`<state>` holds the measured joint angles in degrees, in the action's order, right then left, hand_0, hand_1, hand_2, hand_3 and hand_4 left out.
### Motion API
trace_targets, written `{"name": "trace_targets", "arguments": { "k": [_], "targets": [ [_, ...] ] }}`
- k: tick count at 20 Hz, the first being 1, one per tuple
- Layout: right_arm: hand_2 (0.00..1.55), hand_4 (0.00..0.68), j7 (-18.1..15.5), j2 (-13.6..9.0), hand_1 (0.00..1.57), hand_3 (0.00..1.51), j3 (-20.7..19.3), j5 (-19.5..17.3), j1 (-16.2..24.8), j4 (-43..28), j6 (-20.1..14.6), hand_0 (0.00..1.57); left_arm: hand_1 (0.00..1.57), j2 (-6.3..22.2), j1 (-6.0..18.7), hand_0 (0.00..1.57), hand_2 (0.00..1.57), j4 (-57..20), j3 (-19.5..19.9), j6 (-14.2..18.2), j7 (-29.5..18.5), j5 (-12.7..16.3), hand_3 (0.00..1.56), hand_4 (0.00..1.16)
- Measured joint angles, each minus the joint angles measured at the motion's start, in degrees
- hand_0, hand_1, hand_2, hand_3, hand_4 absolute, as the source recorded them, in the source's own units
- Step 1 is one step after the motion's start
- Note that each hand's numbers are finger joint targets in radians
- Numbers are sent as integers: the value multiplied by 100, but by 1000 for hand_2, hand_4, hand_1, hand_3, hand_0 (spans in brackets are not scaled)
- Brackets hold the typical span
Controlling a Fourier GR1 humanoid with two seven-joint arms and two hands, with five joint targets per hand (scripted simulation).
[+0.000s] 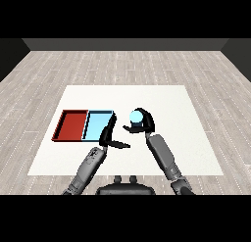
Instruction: Pick the blue can and put it in the blue box
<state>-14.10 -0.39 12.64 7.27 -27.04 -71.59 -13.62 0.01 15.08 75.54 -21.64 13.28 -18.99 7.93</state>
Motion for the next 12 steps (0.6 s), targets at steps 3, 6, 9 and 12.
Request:
{"name": "trace_targets", "arguments": {
  "k": [3, 6, 9, 12],
  "targets": [
    [1460, 560, 34, 20, 1423, 1374, 130, 28, 50, -41, -34, 1423, 0, 0, 204, 0, 0, -334, -55, 54, -63, 187, 0, 0],
    [1470, 557, -28, 30, 1449, 1379, 282, 90, 168, -148, -58, 1449, 0, 0, 419, 0, 0, -653, -227, 234, -183, 440, 0, 0],
    [1460, 553, -77, 34, 1435, 1357, 274, 186, 98, -73, 6, 1435, 0, 0, 602, 0, 0, -752, -445, 450, -125, 631, 0, 0],
    [1464, 559, -126, 36, 1440, 1373, 388, 272, -38, 53, -80, 1440, 0, 0, 624, 0, 0, -768, -519, 499, -101, 732, 0, 0]
  ]
}}
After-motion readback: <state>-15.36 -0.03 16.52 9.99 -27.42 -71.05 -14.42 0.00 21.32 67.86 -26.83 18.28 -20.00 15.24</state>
